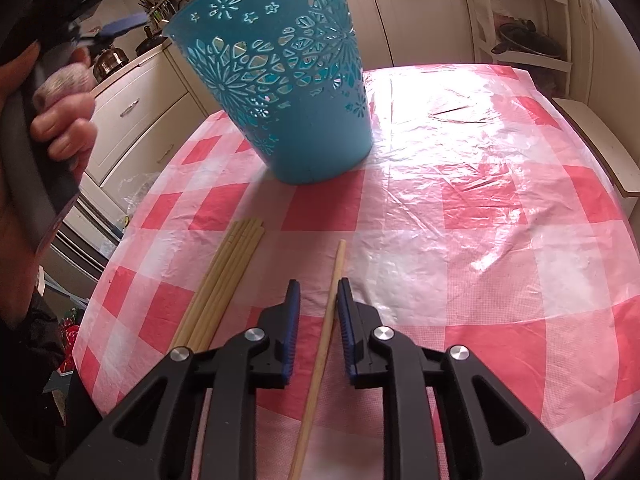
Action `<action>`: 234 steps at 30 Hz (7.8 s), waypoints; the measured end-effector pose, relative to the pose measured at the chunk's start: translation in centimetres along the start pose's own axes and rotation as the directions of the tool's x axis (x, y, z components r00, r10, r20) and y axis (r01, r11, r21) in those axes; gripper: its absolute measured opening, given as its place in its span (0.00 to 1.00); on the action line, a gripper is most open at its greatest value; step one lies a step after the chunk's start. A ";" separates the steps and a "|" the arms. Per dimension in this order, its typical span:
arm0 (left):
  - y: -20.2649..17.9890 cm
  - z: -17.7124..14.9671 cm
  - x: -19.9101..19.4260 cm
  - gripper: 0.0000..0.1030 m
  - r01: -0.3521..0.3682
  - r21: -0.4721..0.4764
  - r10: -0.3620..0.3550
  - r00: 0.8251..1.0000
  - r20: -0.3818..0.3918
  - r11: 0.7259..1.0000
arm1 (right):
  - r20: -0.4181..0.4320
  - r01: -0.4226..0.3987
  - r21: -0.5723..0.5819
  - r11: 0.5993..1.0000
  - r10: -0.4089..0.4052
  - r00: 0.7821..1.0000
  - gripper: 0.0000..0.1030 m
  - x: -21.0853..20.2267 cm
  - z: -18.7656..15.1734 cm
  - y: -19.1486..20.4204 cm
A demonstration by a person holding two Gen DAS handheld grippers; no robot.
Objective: Organize utensils
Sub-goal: 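Grasp a loose wooden stick with the right gripper, then lift the stick over the basket and open the right gripper, then move the left gripper back toward the stick bundle, then grasp a wooden stick with the left gripper, then lift the stick over the teal basket and open the left gripper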
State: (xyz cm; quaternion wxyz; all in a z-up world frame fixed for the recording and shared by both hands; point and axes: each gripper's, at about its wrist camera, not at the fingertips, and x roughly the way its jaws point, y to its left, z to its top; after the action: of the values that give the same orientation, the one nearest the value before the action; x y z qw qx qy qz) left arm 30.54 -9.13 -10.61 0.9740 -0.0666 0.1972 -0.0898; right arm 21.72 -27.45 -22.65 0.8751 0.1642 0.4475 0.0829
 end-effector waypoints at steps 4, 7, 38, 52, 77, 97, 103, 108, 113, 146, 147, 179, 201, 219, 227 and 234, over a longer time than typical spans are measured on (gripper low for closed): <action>3.9 -1.7 -3.1 0.79 -0.058 -0.047 0.057 0.998 -0.016 0.997 | 0.003 0.010 -0.019 1.000 -0.010 1.000 0.23 0.0 -0.1 0.4; 7.3 -4.3 -4.1 0.86 -0.112 -0.099 0.103 0.991 -0.087 0.989 | 0.007 0.028 -0.034 0.999 -0.028 1.000 0.24 0.0 -0.2 0.7; 11.9 -14.7 -1.6 0.89 -0.111 -0.185 0.042 0.938 -0.344 0.976 | 0.120 -0.081 0.020 0.996 0.078 0.990 0.05 -5.6 0.3 0.9; 11.9 -14.7 -1.5 0.90 -0.114 -0.198 0.040 0.938 -0.345 0.974 | 0.630 -0.149 -0.053 0.987 0.149 0.762 0.05 -13.4 17.8 5.9; 12.5 -14.6 -1.5 0.90 -0.107 -0.226 0.028 0.944 -0.327 0.968 | 0.539 -0.036 0.028 0.999 0.016 0.842 0.29 -9.3 12.6 2.9; 12.4 -14.7 -1.4 0.91 -0.118 -0.209 0.039 0.938 -0.346 0.971 | 0.000 0.084 -0.014 0.996 -0.084 0.996 0.19 2.8 0.5 6.6; 12.3 -14.7 -1.4 0.91 -0.114 -0.208 0.038 0.940 -0.339 0.972 | 0.011 0.116 -0.076 0.990 -0.115 0.993 0.19 2.9 -0.2 7.3; 12.1 -14.7 -1.4 0.91 -0.117 -0.200 0.042 0.938 -0.344 0.973 | 0.011 0.151 -0.173 0.973 -0.151 0.988 0.14 2.8 -0.3 7.7; 11.9 -14.7 -1.3 0.91 -0.121 -0.188 0.049 0.936 -0.348 0.975 | 0.000 0.165 -0.214 0.963 -0.169 0.986 0.09 2.1 -0.4 6.0; 2.9 -16.9 1.2 0.91 0.079 0.266 0.085 0.828 -0.555 0.961 | 0.011 0.038 0.011 0.999 -0.038 0.999 0.08 -0.1 -0.4 0.1; 3.1 -17.0 1.3 0.91 0.075 0.262 0.088 0.823 -0.562 0.962 | 0.011 0.036 0.013 0.999 -0.036 0.999 0.08 -0.1 -0.4 0.1; 2.1 -16.6 1.0 0.18 0.092 0.233 0.069 0.796 -0.602 0.968 | 0.027 0.181 -0.102 0.978 -0.180 0.983 0.15 0.2 -0.1 1.5; 2.9 -16.6 -0.3 0.05 0.128 0.106 -0.037 0.788 -0.614 0.986 | 0.029 0.182 -0.118 0.976 -0.179 0.983 0.21 0.4 -0.3 1.8; -0.1 1.5 -6.3 0.05 0.364 -0.128 -0.376 0.923 -0.085 0.923 | 0.028 0.175 -0.123 0.977 -0.173 0.985 0.26 0.5 -0.3 2.1; -4.1 6.5 -1.0 0.05 0.320 -0.131 -0.313 0.947 0.076 0.938 | 0.026 0.144 -0.107 0.984 -0.142 0.990 0.29 0.5 -0.3 1.8; -4.9 4.7 3.3 0.05 0.260 -0.152 -0.247 0.964 0.098 0.954 | 0.022 0.100 -0.084 0.991 -0.099 0.995 0.34 0.4 0.0 1.2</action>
State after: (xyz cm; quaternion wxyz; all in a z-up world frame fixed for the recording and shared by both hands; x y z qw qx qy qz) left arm 34.61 -14.16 -6.72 0.9526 -0.1745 0.1555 -0.1948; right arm 21.92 -26.17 -22.51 0.8883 0.1048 0.4435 0.0567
